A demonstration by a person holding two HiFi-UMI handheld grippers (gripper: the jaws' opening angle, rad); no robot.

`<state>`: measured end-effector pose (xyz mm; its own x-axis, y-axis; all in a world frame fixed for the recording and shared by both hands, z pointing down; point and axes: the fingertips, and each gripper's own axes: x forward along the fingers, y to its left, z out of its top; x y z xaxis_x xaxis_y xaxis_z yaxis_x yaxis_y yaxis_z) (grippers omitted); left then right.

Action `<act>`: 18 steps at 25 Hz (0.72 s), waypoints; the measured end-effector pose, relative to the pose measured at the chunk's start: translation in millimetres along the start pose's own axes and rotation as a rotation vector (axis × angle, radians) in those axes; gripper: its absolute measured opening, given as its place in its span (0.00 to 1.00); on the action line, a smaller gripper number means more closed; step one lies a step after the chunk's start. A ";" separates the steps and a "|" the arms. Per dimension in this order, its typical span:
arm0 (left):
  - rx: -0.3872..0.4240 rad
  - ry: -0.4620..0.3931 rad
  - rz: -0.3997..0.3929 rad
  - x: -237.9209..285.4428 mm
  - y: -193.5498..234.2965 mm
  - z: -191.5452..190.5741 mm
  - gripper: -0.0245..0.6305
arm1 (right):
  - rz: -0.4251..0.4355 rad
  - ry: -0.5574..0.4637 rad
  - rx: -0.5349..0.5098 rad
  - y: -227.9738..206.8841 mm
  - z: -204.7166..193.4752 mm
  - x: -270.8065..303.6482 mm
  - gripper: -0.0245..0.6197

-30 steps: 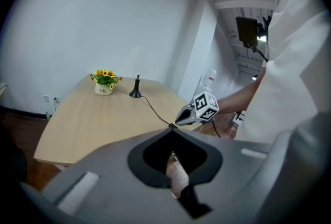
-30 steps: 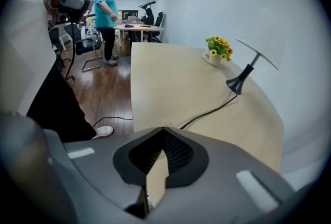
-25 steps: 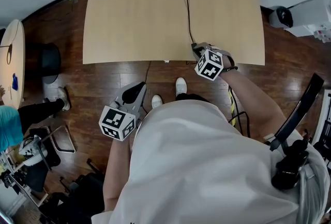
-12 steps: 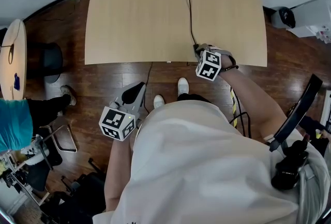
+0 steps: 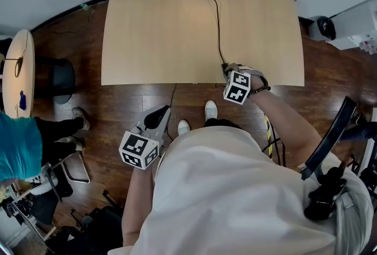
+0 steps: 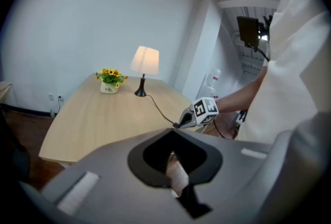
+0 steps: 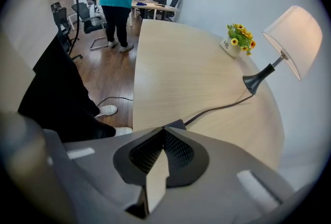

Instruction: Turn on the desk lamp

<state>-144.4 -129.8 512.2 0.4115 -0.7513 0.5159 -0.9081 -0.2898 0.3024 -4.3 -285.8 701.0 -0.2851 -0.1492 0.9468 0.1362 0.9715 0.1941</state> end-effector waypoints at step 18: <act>0.074 -0.045 -0.136 -33.2 6.0 -1.3 0.06 | -0.165 -0.206 0.424 22.5 24.5 -88.5 0.07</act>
<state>-163.3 -105.9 498.0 0.5290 -0.7273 0.4373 -0.8480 -0.4327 0.3062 0.7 -246.2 615.2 -0.4574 -0.3096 0.8336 -0.3125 0.9336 0.1753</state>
